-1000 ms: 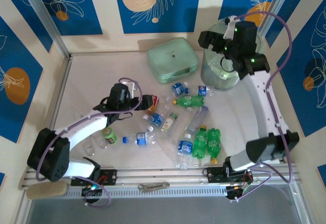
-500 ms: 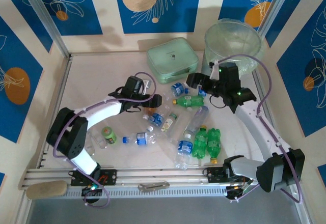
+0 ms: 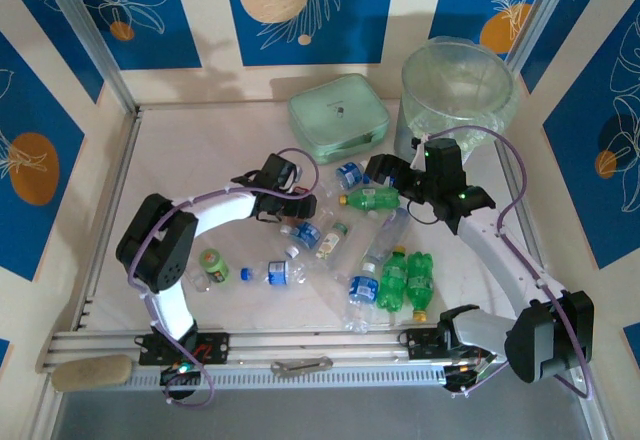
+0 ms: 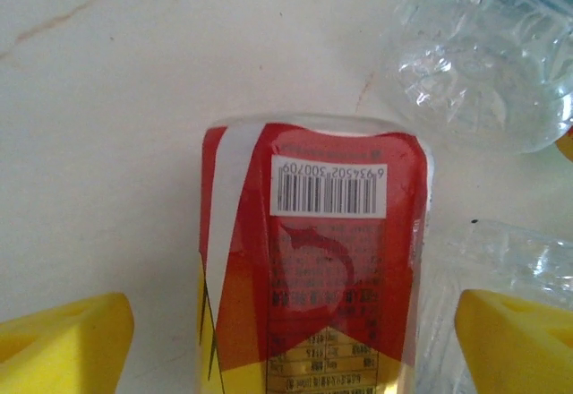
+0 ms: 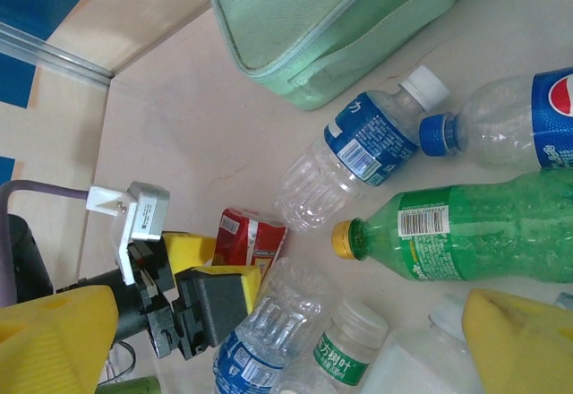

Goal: Put the plastic bottles in the bin

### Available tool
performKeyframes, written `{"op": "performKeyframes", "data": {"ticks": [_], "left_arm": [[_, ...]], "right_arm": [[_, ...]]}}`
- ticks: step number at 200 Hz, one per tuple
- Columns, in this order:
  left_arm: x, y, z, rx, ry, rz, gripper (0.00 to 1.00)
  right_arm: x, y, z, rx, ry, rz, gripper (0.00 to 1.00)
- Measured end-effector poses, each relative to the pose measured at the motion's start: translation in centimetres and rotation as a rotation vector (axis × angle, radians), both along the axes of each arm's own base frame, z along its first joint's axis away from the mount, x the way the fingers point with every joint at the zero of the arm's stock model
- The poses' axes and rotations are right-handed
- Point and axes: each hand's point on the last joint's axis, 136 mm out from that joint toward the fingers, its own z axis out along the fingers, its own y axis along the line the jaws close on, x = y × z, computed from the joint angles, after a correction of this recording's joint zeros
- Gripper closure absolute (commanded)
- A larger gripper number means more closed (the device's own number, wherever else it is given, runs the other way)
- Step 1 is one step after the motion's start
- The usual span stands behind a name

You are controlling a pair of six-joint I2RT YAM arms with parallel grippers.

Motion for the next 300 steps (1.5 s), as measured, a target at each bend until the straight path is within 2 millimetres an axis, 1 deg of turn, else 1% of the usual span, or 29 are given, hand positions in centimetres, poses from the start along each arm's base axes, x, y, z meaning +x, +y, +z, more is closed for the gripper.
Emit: {"op": "performKeyframes", "data": {"ticks": [26, 51, 69, 90, 107, 124, 156, 172, 187, 204, 221, 233, 270, 292, 300], "left_arm": [[0.1, 0.2, 0.0, 0.010, -0.006, 0.007, 0.16], [-0.2, 0.5, -0.6, 0.021, 0.002, 0.010, 0.17], [-0.9, 1.1, -1.5, 0.043, 0.021, 0.013, 0.17], [-2.3, 2.1, -3.1, 0.090, 0.057, 0.013, 0.17], [-2.4, 2.2, -2.8, 0.094, 0.048, 0.015, 0.17], [-3.0, 2.7, -2.9, 0.107, 0.059, 0.016, 0.17], [-3.1, 3.1, -3.1, 0.127, 0.056, 0.024, 0.26], [-3.1, 3.2, -3.1, 0.131, 0.055, 0.029, 0.35], [-3.0, 3.4, -3.2, 0.140, 0.051, 0.034, 0.37], [-3.0, 3.5, -3.2, 0.143, 0.048, 0.034, 0.45], [-3.1, 3.6, -3.1, 0.140, 0.047, 0.036, 0.49], [-3.2, 3.7, -3.1, 0.139, 0.044, 0.037, 0.54], [-3.5, 3.8, -2.7, 0.118, 0.013, 0.036, 0.59], [-3.4, 3.8, -1.6, 0.089, -0.027, 0.037, 0.61], [-3.1, 3.6, -0.8, 0.072, -0.053, 0.035, 0.62]], "right_arm": [[0.1, -0.1, 0.0, 0.007, 0.003, -0.011, 0.01], [0.2, 0.0, 0.1, 0.013, 0.001, -0.018, 0.01], [0.3, 0.0, 0.2, 0.018, -0.001, -0.019, 0.01], [0.3, 0.1, 0.3, 0.020, -0.002, -0.021, 0.01], [0.4, 0.1, 0.3, 0.020, -0.005, -0.023, 0.01], [0.4, 0.1, 0.3, 0.019, -0.005, -0.023, 0.01], [0.3, 0.3, 0.3, 0.021, -0.003, -0.020, 0.01], [0.3, 0.4, 0.2, 0.022, 0.000, -0.019, 0.01], [0.3, 0.4, 0.1, 0.021, 0.003, -0.018, 0.01], [0.3, 0.4, 0.1, 0.021, 0.004, -0.019, 0.01], [0.3, 0.4, 0.1, 0.019, 0.004, -0.021, 0.01], [0.3, 0.4, 0.1, 0.019, 0.003, -0.021, 0.01], [0.4, 0.4, -0.1, 0.018, 0.009, -0.021, 0.01], [0.4, 0.5, -0.4, 0.018, 0.018, -0.017, 0.01], [0.5, 0.6, -0.5, 0.020, 0.020, -0.013, 0.01]]}}
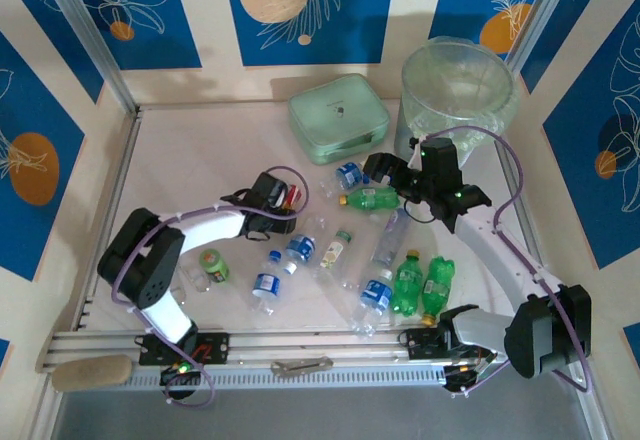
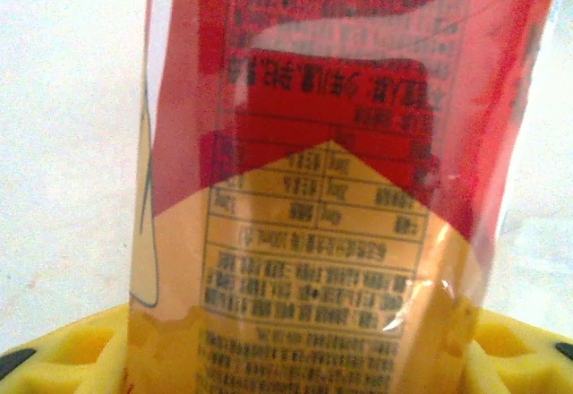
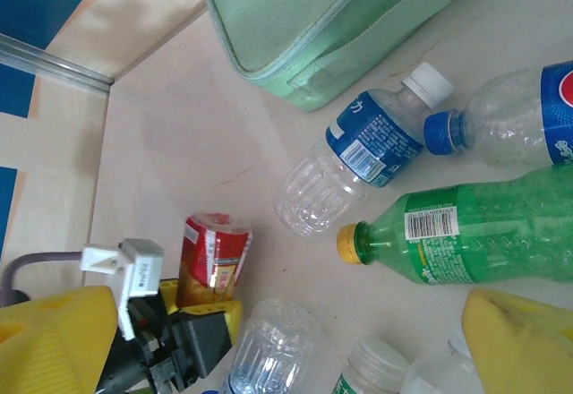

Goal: Put the plastic bottles in the bin

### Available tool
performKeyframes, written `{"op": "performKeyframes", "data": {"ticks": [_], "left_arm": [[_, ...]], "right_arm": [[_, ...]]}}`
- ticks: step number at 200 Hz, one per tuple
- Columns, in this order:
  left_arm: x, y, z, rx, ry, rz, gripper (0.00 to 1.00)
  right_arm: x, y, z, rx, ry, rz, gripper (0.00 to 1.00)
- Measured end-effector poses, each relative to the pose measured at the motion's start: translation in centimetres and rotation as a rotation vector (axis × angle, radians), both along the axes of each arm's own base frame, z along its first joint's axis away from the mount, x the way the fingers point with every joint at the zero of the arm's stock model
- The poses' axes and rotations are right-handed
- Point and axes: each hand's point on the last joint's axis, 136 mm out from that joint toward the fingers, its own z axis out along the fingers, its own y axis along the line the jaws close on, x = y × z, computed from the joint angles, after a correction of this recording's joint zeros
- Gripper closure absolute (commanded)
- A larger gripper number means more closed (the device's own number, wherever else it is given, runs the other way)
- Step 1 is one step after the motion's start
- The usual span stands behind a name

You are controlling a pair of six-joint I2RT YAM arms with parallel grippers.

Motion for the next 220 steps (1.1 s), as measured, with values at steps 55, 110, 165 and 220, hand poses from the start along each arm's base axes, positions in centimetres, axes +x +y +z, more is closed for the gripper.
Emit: {"op": "performKeyframes", "data": {"ticks": [55, 110, 165, 220], "left_arm": [[1.2, -2.8, 6.3, -0.185, -0.156, -0.067, 0.63], [0.9, -5.8, 11.2, -0.416, -0.230, -0.139, 0.63], [-0.5, -7.8, 12.2, -0.581, -0.189, -0.184, 0.63], [-1.2, -9.0, 13.7, -0.672, -0.180, -0.226, 0.62]], "right_arm": [[0.0, 4.0, -0.2, 0.079, 0.005, 0.132, 0.01], [0.1, 9.7, 1.7, 0.197, -0.050, 0.306, 0.05], [0.5, 13.3, 2.1, 0.253, -0.075, 0.397, 0.12], [1.1, 14.6, 1.8, 0.234, -0.077, 0.412, 0.14]]}}
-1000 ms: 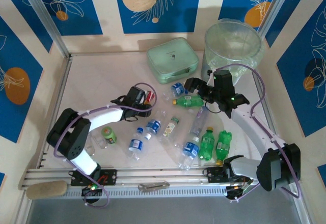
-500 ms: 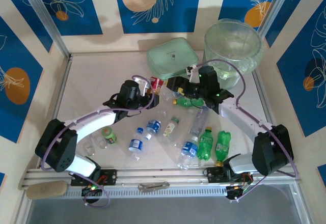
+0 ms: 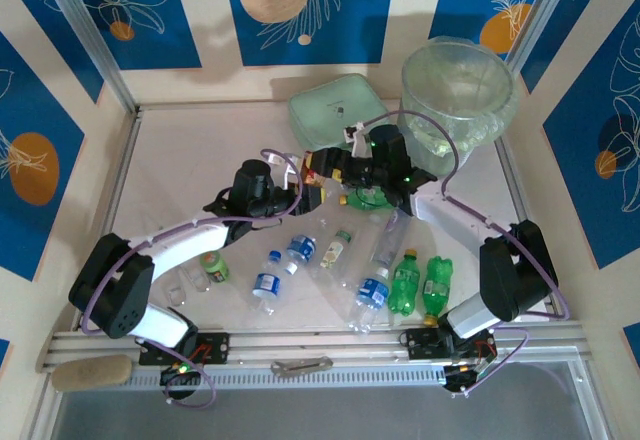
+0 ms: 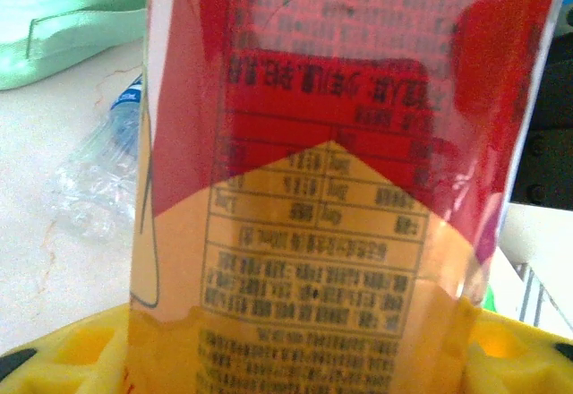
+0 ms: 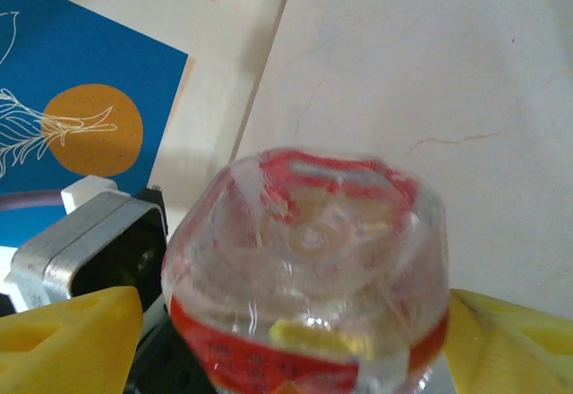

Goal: Put the plastic bottles in the bin

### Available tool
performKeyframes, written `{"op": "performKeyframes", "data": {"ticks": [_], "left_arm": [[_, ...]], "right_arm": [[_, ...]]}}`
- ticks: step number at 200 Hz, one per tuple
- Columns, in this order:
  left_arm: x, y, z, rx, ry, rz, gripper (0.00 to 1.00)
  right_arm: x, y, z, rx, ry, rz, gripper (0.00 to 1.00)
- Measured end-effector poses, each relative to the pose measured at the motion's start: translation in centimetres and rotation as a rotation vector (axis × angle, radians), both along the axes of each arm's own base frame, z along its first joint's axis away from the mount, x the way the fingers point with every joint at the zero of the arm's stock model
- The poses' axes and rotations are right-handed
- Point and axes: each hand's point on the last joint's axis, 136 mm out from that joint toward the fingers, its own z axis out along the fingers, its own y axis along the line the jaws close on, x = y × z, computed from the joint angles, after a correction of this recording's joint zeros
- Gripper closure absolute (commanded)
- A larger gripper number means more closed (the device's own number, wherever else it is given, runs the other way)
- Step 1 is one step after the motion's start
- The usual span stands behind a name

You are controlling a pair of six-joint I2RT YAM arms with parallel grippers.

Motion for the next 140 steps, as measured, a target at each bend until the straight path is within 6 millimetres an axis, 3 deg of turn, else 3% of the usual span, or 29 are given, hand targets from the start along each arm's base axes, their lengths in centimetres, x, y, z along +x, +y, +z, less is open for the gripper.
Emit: {"op": "performKeyframes", "data": {"ticks": [39, 80, 88, 104, 114, 126, 140], "left_arm": [[-0.5, -0.5, 0.2, -0.019, 0.004, -0.015, 0.62], [-0.6, -0.5, 0.0, -0.018, 0.007, -0.015, 0.59], [-0.6, -0.4, -0.1, -0.016, 0.008, -0.012, 0.53], [-0.7, -0.4, -0.2, -0.013, 0.009, -0.013, 0.23], [-0.8, -0.4, -0.1, -0.017, 0.010, -0.013, 0.11], [-1.0, -0.3, 0.1, -0.024, 0.009, -0.012, 0.01], [-1.2, 0.0, 0.5, -0.035, 0.008, 0.001, 0.01]], "right_arm": [[0.1, 0.7, -0.5, -0.023, 0.000, -0.002, 0.23], [0.3, 0.6, -1.2, -0.047, 0.016, -0.019, 0.42], [0.3, 0.6, -1.3, -0.049, 0.017, -0.023, 0.43], [0.3, 0.6, -1.4, -0.054, 0.016, -0.025, 0.44], [0.4, 0.5, -1.4, -0.058, 0.018, -0.029, 0.44], [0.5, 0.3, -1.6, -0.066, 0.020, -0.039, 0.44], [0.7, 0.0, -1.8, -0.078, 0.022, -0.052, 0.44]]}}
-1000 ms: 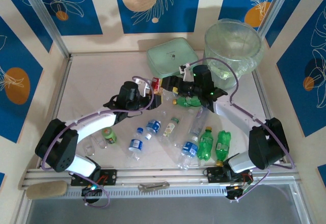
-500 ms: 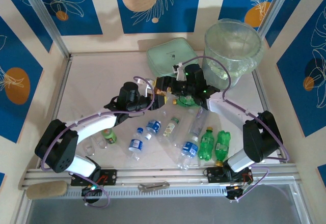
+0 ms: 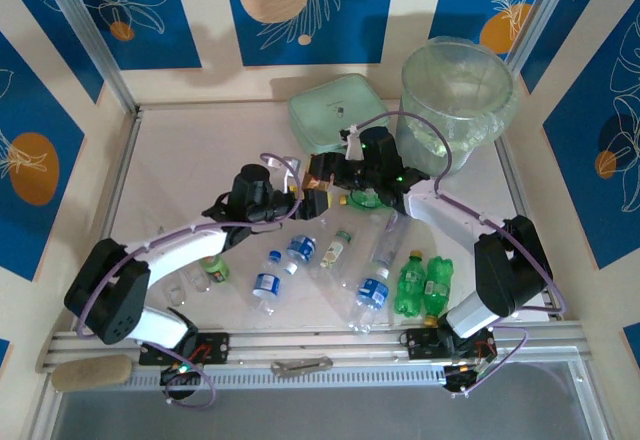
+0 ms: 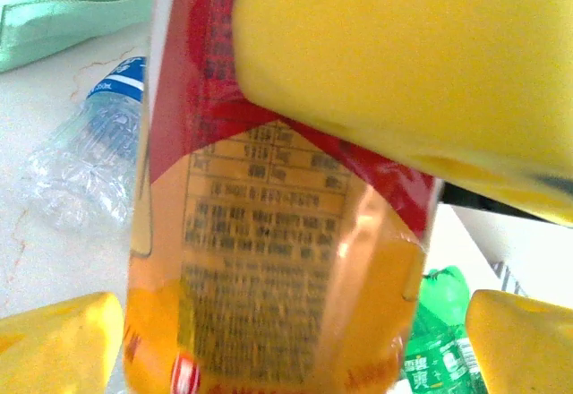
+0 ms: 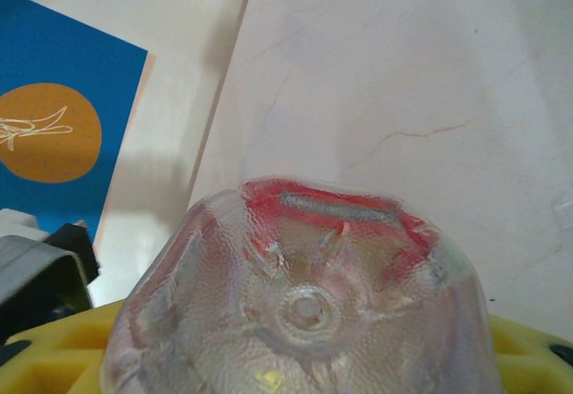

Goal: Put the plastic bottles in the bin

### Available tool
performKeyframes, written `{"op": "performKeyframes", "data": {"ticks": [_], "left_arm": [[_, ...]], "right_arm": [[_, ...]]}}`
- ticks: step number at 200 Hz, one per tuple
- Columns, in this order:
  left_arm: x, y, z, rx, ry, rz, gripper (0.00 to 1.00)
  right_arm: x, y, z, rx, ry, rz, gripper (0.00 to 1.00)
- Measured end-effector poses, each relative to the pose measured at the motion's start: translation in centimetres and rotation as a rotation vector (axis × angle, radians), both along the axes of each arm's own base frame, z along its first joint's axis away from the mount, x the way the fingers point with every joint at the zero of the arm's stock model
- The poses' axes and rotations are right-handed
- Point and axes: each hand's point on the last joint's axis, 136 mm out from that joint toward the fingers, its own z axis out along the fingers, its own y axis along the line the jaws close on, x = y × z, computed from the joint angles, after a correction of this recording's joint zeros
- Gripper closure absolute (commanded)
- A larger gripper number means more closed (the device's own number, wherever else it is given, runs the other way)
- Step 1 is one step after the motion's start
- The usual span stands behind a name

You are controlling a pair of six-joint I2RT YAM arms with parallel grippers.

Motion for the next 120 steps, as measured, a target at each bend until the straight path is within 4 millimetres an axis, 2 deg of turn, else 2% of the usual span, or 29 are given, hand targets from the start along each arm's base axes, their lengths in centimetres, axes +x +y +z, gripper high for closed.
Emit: {"op": "performKeyframes", "data": {"ticks": [22, 45, 62, 82, 120], "left_arm": [[0.0, 1.0, 0.6, -0.019, -0.010, 0.043, 0.01], [0.6, 2.8, 0.9, -0.047, -0.008, 0.115, 0.01], [1.4, 4.6, 0.2, -0.045, 0.010, 0.193, 0.01], [2.2, 6.3, -0.8, -0.026, 0.035, 0.275, 0.01], [2.6, 8.2, -2.6, 0.018, 0.076, 0.367, 0.01]], "right_arm": [[0.6, -1.4, 0.0, -0.029, -0.003, -0.029, 0.44], [1.8, -4.0, 1.7, -0.058, -0.042, -0.086, 0.44], [2.5, -6.3, 4.0, -0.071, -0.096, -0.130, 0.45], [3.4, -9.4, 8.0, -0.080, -0.186, -0.196, 0.45], [4.5, -15.4, 15.1, -0.113, -0.344, -0.328, 0.45]]}}
